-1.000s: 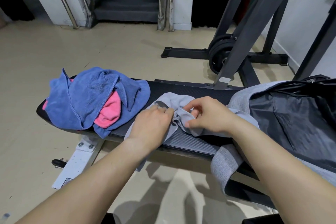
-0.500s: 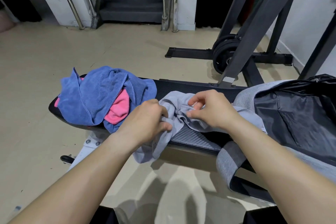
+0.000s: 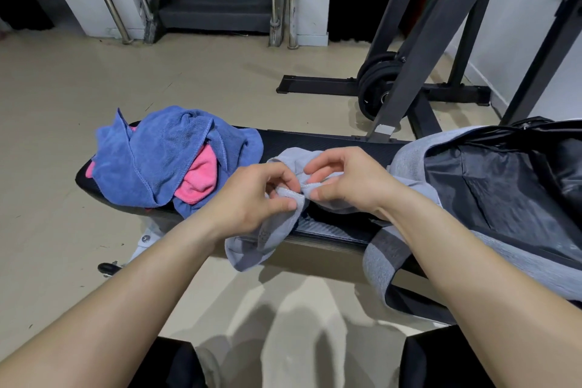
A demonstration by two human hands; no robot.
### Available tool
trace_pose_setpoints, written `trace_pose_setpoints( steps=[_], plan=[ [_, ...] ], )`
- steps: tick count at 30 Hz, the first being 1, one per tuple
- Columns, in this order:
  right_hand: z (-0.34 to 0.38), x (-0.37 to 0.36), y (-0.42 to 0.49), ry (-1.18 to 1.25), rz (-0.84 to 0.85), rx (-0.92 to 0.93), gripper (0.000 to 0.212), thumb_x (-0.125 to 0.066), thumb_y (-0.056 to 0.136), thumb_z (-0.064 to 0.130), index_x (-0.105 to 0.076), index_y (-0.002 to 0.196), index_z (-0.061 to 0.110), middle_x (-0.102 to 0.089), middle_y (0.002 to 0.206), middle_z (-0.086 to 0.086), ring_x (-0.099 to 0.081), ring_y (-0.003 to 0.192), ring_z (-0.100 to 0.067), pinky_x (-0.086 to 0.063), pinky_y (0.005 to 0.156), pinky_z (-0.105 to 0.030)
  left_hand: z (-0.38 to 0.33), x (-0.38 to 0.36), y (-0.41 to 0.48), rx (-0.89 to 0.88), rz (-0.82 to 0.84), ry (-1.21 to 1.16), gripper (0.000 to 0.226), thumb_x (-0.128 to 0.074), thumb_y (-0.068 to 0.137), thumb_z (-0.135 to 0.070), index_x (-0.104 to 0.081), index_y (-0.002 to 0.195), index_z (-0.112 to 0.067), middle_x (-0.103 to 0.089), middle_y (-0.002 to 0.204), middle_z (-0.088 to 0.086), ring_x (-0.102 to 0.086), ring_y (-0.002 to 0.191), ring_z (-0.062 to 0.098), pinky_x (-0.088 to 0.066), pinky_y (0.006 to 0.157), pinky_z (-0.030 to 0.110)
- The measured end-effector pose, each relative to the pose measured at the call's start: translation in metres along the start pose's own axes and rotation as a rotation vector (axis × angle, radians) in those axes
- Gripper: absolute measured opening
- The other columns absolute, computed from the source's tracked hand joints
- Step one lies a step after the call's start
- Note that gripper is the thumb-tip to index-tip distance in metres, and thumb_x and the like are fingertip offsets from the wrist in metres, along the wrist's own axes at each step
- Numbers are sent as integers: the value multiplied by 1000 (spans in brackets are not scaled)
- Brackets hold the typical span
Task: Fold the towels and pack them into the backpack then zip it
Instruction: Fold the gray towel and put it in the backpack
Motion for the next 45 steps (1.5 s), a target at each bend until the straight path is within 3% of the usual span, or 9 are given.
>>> trace_pose_setpoints(
  steps=[4, 11, 16, 22, 26, 30, 35, 39, 45],
  plan=[
    [1, 8, -2, 85, -51, -4, 29, -83, 75, -4, -72, 96, 11, -72, 79, -1, -64, 63, -10, -51, 57, -20, -9, -6, 4, -14, 4, -39, 14, -81, 81, -21, -73, 90, -27, -71, 88, -6, -61, 78, 6, -49, 76, 23],
    [-2, 18, -5, 94, -99, 21, 29, -84, 73, -4, -72, 96, 8, -70, 72, 1, -64, 64, -9, -58, 66, -26, -14, -13, 9, 40, -61, -252, 13, -76, 79, -20, -65, 79, -26, -70, 82, 0, -57, 66, 18, -53, 73, 37],
    [4, 20, -12, 53, -46, 82, 27, -82, 76, -6, -72, 95, 11, -71, 82, -6, -66, 65, -5, -57, 66, -22, -15, -16, 12, 71, -80, -317, 10, -77, 73, -32, -70, 78, -27, -71, 84, 10, -56, 64, 15, -55, 74, 47],
    [2, 22, -16, 172, 8, 70, 26, -76, 80, -11, -69, 102, 0, -71, 90, -16, -69, 70, -13, -59, 69, -26, -16, -16, 15, 67, -120, -314, 11, -80, 81, -24, -70, 79, -23, -68, 77, 22, -58, 57, 21, -56, 67, 44],
    [3, 21, -18, 144, 34, 86, 24, -75, 80, -11, -69, 100, 1, -72, 87, -14, -68, 70, -14, -59, 70, -27, -13, -16, 16, 85, -154, -299, 12, -80, 80, -24, -69, 77, -25, -69, 73, 15, -58, 55, 19, -55, 64, 42],
    [4, 20, -17, 48, 43, 107, 31, -72, 78, -13, -69, 102, 7, -76, 89, -12, -66, 71, -15, -60, 81, -38, -18, -14, 16, 42, -179, -172, 13, -79, 80, -25, -68, 82, -29, -68, 80, -10, -59, 62, 11, -51, 66, 25],
    [3, 19, -17, -20, 27, 104, 49, -84, 71, -1, -63, 109, 20, -76, 89, -10, -69, 68, -17, -58, 85, -47, -16, -18, 18, 10, -132, -35, 13, -74, 84, -36, -74, 97, -37, -64, 81, -15, -58, 70, 4, -52, 77, 32],
    [7, 24, -15, -258, -52, 139, 29, -89, 74, 20, -66, 91, 22, -75, 76, 1, -69, 66, -13, -59, 82, -44, -15, -15, 20, 38, -170, 3, 9, -78, 80, -40, -70, 80, -36, -64, 79, -19, -57, 72, 4, -51, 73, 33],
    [9, 20, -19, -325, -10, 160, 13, -84, 80, 23, -73, 83, 18, -74, 71, 2, -66, 62, -7, -59, 76, -34, -17, -17, 20, 55, -154, -37, 18, -83, 75, -46, -71, 76, -34, -66, 69, -18, -55, 62, -1, -40, 60, 18]
  ],
)
Point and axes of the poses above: each hand's wrist, its own y-axis towards the middle knuckle, its own x-axis out of the back of the hand, z = x × y, the point moved 10 cm from there along y, towards the middle knuckle
